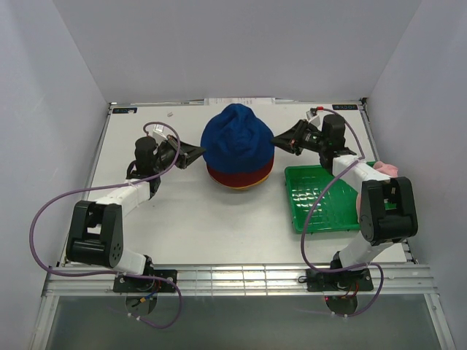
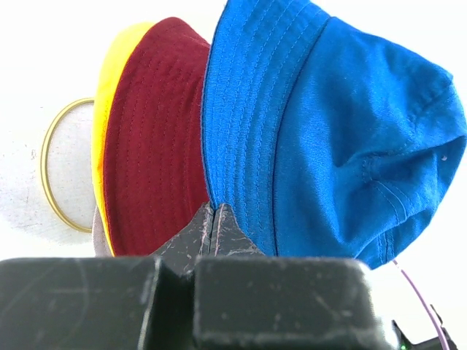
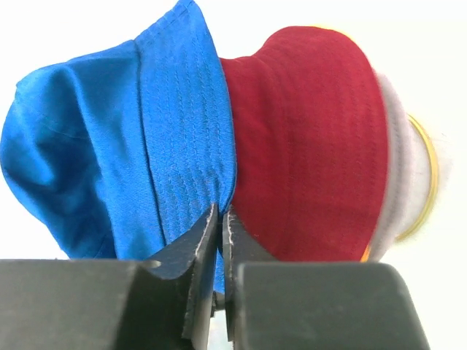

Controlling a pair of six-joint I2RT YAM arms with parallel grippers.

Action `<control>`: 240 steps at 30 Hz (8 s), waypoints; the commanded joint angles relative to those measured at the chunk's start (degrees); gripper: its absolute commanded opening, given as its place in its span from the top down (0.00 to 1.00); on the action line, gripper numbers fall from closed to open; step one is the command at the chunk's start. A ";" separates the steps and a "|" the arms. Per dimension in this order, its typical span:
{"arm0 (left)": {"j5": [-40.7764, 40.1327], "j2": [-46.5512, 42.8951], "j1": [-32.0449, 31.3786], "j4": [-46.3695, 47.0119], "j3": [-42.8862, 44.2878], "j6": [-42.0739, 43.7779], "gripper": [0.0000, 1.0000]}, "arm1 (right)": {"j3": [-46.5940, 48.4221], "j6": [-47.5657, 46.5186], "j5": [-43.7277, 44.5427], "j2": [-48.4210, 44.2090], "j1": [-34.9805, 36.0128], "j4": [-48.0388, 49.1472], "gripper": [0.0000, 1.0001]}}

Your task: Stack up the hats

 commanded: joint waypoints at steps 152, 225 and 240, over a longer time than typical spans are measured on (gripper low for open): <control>-12.77 -3.73 -15.26 -31.51 11.56 9.87 0.55 | 45.95 -38.36 16.09 23.33 11.31 -32.86 0.26; 2.00 1.37 1.62 -20.27 5.16 8.29 0.43 | 9.19 -22.28 9.58 4.50 6.83 -18.61 0.39; 0.77 0.67 1.62 -18.15 3.22 6.27 0.57 | 6.38 -18.58 8.61 4.85 5.69 -14.21 0.88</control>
